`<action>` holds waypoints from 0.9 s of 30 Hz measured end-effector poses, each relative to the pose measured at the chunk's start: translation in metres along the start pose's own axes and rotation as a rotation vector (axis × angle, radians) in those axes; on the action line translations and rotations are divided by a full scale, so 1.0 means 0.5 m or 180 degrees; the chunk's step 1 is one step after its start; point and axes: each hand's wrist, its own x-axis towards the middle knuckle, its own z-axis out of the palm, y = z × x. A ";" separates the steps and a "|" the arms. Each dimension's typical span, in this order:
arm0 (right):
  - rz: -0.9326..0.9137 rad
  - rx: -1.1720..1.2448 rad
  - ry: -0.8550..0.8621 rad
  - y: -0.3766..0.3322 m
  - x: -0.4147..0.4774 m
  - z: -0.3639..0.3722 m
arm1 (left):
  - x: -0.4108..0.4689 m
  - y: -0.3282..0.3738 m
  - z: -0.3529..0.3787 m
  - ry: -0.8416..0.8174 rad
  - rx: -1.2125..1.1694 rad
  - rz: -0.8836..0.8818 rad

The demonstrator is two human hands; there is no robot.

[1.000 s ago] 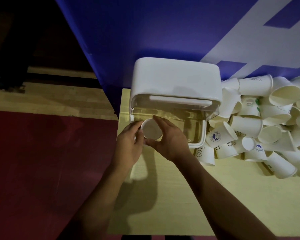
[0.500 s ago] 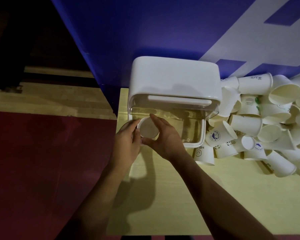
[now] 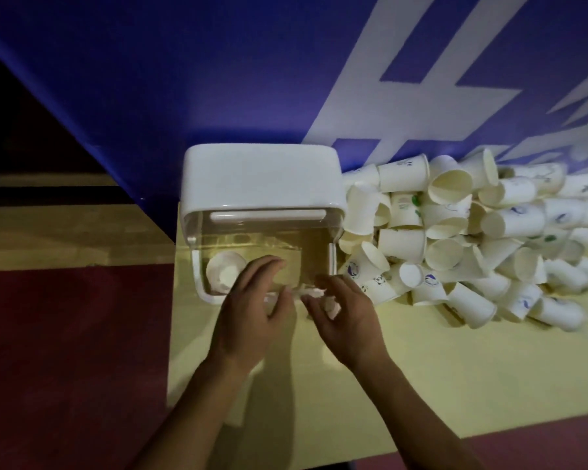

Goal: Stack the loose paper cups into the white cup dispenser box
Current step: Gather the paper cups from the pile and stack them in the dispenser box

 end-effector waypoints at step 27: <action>0.0455 0.0068 0.0780 0.306 0.055 -0.369 | 0.027 0.172 0.324 0.0400 0.0121 -0.0803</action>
